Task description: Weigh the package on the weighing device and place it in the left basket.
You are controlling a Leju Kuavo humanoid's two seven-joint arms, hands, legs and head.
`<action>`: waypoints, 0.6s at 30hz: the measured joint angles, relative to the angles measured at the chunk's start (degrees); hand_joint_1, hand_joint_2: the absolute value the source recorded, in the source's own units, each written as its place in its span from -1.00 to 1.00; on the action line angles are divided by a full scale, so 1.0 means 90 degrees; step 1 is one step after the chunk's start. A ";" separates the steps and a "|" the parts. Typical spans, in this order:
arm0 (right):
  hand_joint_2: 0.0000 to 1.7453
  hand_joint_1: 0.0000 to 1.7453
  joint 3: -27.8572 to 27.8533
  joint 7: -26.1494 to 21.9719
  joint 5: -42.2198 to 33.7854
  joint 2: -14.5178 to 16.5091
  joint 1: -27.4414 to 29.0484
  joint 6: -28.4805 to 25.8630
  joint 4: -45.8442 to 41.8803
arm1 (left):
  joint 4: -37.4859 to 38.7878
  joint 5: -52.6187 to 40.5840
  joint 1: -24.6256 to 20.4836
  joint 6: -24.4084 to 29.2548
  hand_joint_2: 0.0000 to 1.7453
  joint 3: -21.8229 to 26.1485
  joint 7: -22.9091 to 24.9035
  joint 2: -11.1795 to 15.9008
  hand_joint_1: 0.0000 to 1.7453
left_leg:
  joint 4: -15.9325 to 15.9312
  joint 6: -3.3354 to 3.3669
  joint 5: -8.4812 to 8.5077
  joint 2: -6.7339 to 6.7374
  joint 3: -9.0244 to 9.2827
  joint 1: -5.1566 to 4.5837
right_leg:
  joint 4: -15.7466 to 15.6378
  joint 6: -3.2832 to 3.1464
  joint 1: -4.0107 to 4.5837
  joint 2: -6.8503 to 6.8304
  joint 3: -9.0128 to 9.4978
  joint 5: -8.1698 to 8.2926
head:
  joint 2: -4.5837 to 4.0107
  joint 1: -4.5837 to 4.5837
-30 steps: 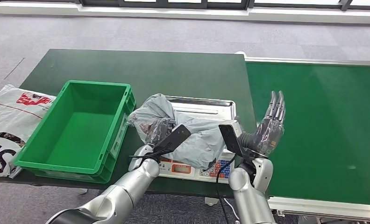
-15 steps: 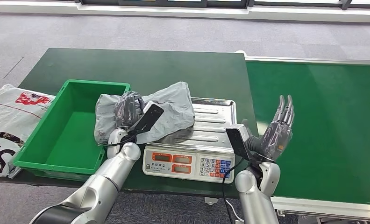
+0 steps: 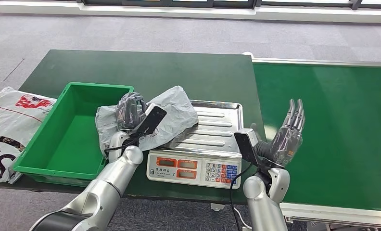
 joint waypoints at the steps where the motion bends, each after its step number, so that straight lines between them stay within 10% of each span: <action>1: 1.00 -1.00 -0.0005 -0.0002 0.0000 0.0000 0.0001 0.0000 -0.0001 | -0.0001 -0.0006 0.0000 0.0000 1.00 0.0000 0.0000 0.0002 1.00 | 0.0000 0.0000 0.0000 0.0000 0.0000 0.0000 | 0.0000 0.0000 0.0000 0.0000 0.0000 0.0000 | 0.0000 0.0000; 18: 1.00 -1.00 -0.0106 -0.0158 -0.0066 0.0000 0.0020 0.0000 -0.0001 | -0.0198 -0.0931 0.0010 0.0001 1.00 0.0230 0.0172 0.0015 1.00 | 0.0000 0.0000 0.0000 0.0001 -0.0001 0.0000 | 0.0000 0.0000 0.0000 0.0001 -0.0002 0.0000 | 0.0000 0.0000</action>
